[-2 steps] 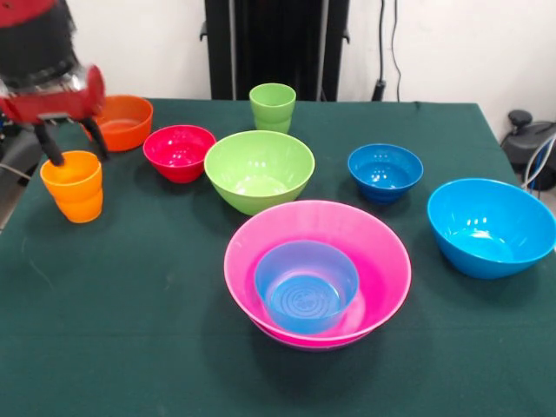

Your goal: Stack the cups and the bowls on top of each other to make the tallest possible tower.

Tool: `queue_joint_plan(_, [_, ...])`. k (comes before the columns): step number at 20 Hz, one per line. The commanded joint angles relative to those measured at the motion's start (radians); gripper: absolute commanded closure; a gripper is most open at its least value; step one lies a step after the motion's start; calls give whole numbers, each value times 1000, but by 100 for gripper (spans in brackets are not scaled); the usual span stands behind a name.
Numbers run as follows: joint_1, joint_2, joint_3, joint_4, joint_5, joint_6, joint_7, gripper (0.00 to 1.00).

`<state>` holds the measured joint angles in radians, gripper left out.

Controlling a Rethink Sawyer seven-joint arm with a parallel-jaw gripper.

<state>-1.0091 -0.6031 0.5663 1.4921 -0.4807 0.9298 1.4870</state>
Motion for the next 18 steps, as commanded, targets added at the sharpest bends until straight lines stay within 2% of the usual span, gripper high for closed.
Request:
queue_joint_plan(1, [-15, -86, -17, 107, -69, 119, -222, 0])
queue_joint_plan(3, [-33, -96, -19, 124, -76, 109, -229, 0])
queue_joint_plan(9, [-41, -110, -29, 148, -83, 67, -166, 0])
queue_joint_plan(14, [-70, -151, -37, 229, -73, 10, -118, 0])
queue_joint_plan(18, [-81, -154, -36, 274, -66, -29, -78, 0])
